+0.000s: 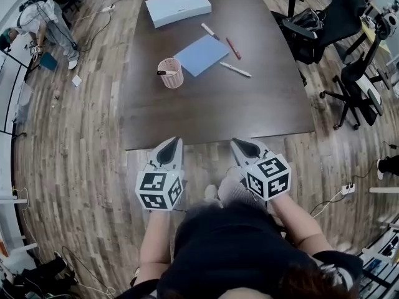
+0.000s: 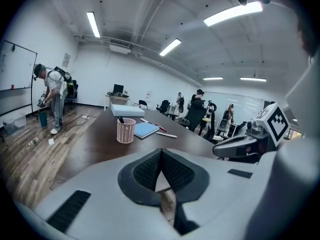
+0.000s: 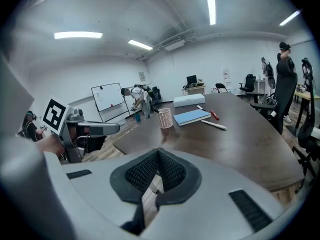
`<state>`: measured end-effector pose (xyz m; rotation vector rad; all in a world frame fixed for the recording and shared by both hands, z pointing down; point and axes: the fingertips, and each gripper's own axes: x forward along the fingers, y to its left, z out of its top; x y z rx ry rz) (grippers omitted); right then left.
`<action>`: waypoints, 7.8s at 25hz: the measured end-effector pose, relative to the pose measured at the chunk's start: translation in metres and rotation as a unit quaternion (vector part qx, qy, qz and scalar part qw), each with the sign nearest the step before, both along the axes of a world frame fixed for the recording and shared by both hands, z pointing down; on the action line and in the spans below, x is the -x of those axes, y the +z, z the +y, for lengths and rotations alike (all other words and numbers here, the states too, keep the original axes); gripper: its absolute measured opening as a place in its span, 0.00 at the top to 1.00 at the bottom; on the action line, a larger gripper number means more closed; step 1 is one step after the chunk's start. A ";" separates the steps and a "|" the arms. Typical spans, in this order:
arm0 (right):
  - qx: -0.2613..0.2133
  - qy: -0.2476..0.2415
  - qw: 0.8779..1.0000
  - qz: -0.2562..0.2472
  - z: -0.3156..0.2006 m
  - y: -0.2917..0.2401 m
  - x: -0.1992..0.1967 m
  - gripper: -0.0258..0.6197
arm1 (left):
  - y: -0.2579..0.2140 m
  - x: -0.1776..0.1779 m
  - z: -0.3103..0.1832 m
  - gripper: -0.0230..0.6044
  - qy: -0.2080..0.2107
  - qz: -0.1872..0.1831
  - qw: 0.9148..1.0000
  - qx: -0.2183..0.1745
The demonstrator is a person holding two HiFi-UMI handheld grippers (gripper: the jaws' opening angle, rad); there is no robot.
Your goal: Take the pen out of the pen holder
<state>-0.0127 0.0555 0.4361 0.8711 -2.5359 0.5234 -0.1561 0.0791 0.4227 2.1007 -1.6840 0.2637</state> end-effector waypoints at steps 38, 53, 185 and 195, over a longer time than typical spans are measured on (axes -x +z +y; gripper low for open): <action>0.052 -0.122 0.991 -0.034 -0.211 0.026 0.047 0.93 | 0.021 0.103 -0.216 0.66 -0.190 -0.046 0.980 0.034; 0.062 -0.082 0.994 -0.025 -0.228 0.029 0.062 0.93 | 0.041 0.121 -0.248 0.73 -0.150 -0.031 0.987 0.056; 0.067 0.053 0.996 0.002 -0.239 0.047 -0.018 0.93 | 0.032 -0.024 -0.244 0.88 0.137 -0.006 0.990 0.034; 0.054 0.063 0.997 0.004 -0.247 0.039 -0.027 0.93 | 0.010 -0.008 -0.244 0.91 0.076 0.106 0.991 0.035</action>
